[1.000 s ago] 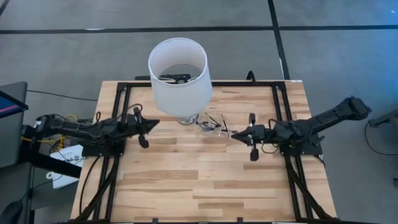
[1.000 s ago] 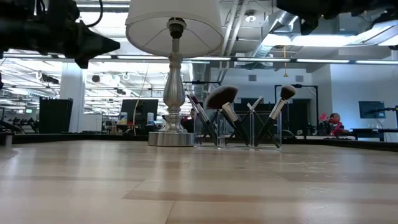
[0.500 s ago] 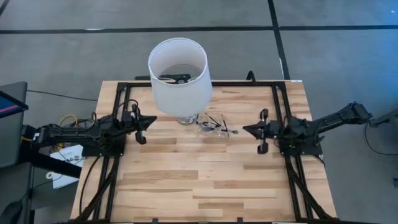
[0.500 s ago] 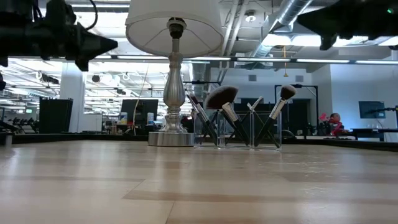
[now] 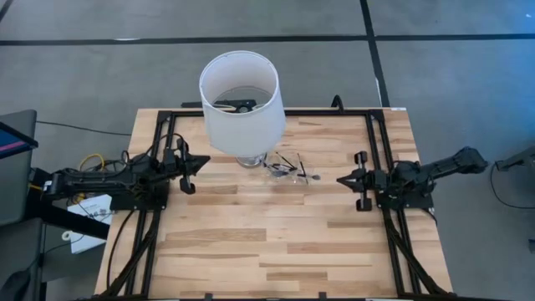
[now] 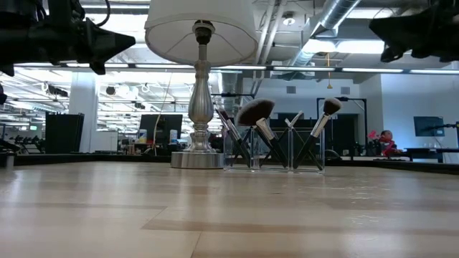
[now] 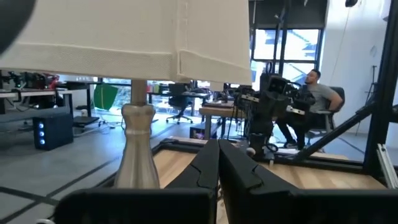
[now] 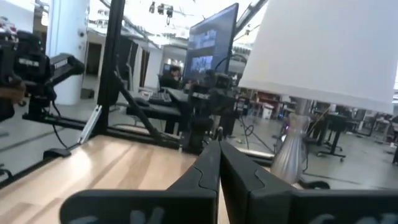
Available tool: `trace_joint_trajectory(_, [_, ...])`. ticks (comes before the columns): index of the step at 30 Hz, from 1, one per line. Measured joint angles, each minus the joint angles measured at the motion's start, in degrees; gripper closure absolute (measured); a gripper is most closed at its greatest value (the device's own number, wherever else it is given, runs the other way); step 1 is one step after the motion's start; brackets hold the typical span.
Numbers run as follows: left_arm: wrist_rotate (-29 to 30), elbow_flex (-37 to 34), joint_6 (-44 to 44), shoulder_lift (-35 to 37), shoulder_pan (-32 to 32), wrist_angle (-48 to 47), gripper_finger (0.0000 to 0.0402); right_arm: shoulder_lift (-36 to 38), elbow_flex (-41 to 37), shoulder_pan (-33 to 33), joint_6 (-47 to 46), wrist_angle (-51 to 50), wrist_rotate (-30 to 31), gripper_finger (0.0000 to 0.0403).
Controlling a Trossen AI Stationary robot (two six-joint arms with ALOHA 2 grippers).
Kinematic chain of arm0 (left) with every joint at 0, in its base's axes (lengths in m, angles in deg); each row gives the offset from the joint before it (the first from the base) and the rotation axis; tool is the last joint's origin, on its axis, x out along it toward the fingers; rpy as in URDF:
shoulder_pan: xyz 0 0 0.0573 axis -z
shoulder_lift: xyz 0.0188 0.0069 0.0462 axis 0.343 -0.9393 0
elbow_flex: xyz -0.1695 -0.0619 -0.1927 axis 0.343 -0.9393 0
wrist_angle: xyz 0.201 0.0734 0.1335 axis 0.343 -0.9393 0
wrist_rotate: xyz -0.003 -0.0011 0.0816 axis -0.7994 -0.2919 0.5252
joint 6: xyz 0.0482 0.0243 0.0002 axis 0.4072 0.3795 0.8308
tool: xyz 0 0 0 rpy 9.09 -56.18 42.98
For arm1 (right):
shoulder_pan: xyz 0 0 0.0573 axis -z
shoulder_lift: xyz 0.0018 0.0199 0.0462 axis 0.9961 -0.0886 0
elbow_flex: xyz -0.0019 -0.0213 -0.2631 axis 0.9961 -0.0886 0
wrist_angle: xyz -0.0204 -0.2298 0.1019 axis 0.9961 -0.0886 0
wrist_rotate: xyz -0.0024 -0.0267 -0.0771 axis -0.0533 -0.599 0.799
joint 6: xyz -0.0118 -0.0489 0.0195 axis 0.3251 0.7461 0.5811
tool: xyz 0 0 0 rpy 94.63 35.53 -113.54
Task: Put items in baskets/containers
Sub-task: Return to Home Position
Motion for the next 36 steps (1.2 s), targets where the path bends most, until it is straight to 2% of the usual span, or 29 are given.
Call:
trace_joint_trajectory(8, [-0.01, 0.00, -0.03, -0.31, 0.02, 0.01, 0.0392, 11.97, -0.02, 0.00, 0.16, -13.26, 0.00, 0.0403])
trace_joint_trajectory(14, [-0.03, 0.00, -0.01, -0.46, 0.04, 0.05, 0.0392, 11.76, -0.07, 0.33, 1.46, -9.03, -1.68, 0.0403])
trace_joint_trajectory(18, [-0.01, 0.00, -0.03, -0.46, 0.09, 0.12, 0.0390, 11.79, -0.08, 1.67, -4.55, -9.52, -1.60, 0.0403])
trace_joint_trajectory(21, [-0.01, 0.00, -0.02, -0.48, 0.11, 0.21, 0.0390, 11.80, -0.09, 2.65, -9.43, -13.51, -1.51, 0.0403])
trace_joint_trajectory(25, [-0.02, 0.00, -0.03, -0.48, 0.11, 0.23, 0.0391, 11.82, -0.11, 3.70, -10.16, -15.38, -1.51, 0.0403])
trace_joint_trajectory(31, [-0.01, 0.00, -0.03, -0.48, 0.11, 0.27, 0.0390, 11.83, -0.11, 4.11, -17.05, -14.97, -1.49, 0.0403])
trace_joint_trajectory(36, [-0.02, 0.02, -0.03, -0.36, 0.24, 0.40, 0.0391, 11.83, -0.11, 4.11, -16.97, -14.98, -1.49, 0.0403])
